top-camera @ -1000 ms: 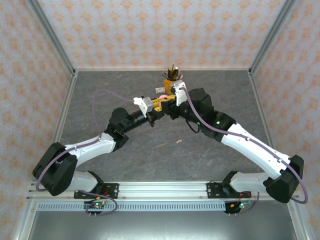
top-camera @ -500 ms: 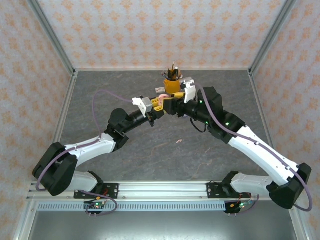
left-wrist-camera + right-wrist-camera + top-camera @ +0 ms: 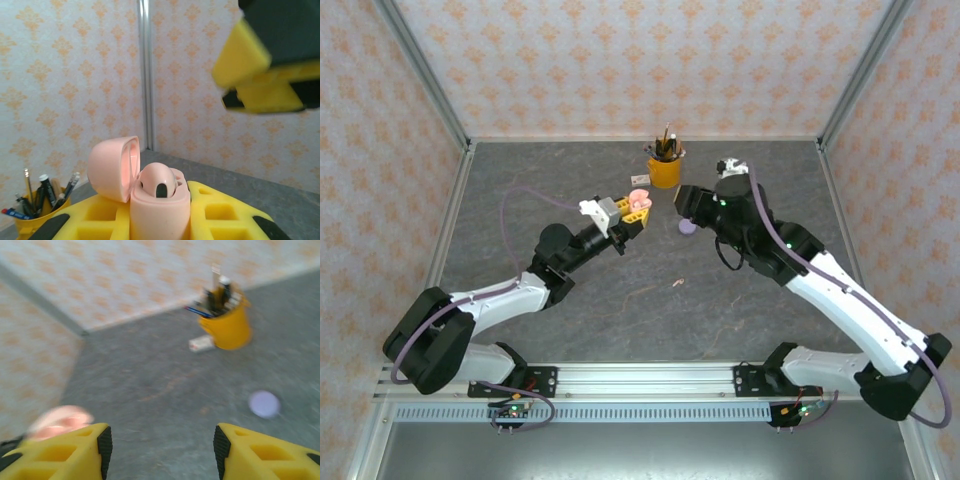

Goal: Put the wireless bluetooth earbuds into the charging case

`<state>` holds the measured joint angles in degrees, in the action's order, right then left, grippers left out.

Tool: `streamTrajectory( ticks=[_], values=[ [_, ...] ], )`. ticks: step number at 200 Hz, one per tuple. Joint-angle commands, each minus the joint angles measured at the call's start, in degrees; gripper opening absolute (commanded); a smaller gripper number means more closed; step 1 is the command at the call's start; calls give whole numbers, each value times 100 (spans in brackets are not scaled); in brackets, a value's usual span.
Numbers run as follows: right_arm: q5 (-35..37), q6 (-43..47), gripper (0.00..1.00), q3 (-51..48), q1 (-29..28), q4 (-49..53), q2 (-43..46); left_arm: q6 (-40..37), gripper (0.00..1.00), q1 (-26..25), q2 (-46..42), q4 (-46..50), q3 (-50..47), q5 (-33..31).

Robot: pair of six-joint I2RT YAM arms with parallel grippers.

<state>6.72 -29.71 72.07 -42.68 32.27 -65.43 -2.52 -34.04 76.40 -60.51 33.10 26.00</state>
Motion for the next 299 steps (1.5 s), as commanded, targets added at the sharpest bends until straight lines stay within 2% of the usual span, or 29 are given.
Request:
streamTrajectory(
  ticks=[1, 16, 59, 110, 195, 299],
  values=[
    [838, -1210, 57, -195, 23, 1202, -496, -134, 0, 50, -169, -378, -74, -452],
    [767, -1710, 56, -472, 22, 1221, -723, -131, 0, 97, -177, -358, -77, -475],
    [-53, -3095, 52, -1327, 22, 647, -1404, -110, 0, 166, -243, -336, -128, -479],
    [-451, -3630, 46, -1777, 22, 60, -1940, -4, 0, 180, -293, -367, -190, -465],
    [-795, -3427, 33, -1831, -13, -354, -2737, 139, 0, 182, -214, -446, -173, -429],
    [-1261, -2623, 26, -1571, -13, -367, -3272, 128, 0, 186, -285, -418, -216, -478]
  ],
)
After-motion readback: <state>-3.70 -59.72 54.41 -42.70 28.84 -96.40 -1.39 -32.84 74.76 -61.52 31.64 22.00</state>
